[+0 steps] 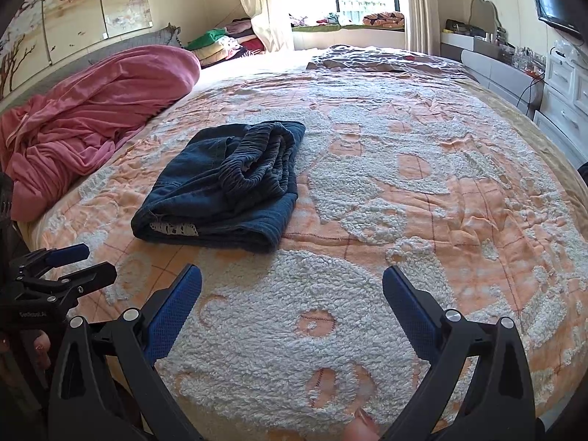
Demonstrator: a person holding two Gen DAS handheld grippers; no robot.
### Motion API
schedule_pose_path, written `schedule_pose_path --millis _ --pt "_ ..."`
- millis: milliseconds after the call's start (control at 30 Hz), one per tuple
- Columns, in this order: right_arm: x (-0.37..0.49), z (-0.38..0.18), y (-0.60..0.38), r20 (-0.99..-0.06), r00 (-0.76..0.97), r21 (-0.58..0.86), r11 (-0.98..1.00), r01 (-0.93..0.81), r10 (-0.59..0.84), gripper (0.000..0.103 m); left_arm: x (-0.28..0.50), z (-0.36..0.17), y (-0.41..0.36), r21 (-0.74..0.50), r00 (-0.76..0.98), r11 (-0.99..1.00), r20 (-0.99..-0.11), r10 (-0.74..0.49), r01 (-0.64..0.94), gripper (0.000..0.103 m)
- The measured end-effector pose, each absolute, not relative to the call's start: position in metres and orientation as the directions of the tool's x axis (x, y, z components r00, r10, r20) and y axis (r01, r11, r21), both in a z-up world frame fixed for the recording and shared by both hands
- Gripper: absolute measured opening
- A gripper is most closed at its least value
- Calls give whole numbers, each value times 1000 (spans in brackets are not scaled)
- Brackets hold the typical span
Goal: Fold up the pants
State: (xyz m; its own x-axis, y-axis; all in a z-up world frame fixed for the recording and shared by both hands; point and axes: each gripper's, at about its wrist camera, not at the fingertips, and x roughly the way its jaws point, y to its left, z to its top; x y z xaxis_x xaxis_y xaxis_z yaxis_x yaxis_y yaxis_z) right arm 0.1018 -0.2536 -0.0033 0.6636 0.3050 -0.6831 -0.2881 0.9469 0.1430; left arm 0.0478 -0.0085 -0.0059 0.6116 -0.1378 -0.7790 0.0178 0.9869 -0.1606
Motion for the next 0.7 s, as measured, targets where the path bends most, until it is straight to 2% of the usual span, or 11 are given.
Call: schedule_pose_path --millis 433,600,700 --pt "107 -10 -255 -702 657 122 955 -270 276 98 47 -5 -3 -127 607 991 -791 -79 -37 94" --pt "114 -19 -265 -718 649 114 963 -245 250 98 48 12 22 -195 671 976 -737 -82 -94 94" --pt "123 -22 -285 -724 657 107 975 -192 209 98 69 9 46 -191 642 972 -765 -60 -136 94"
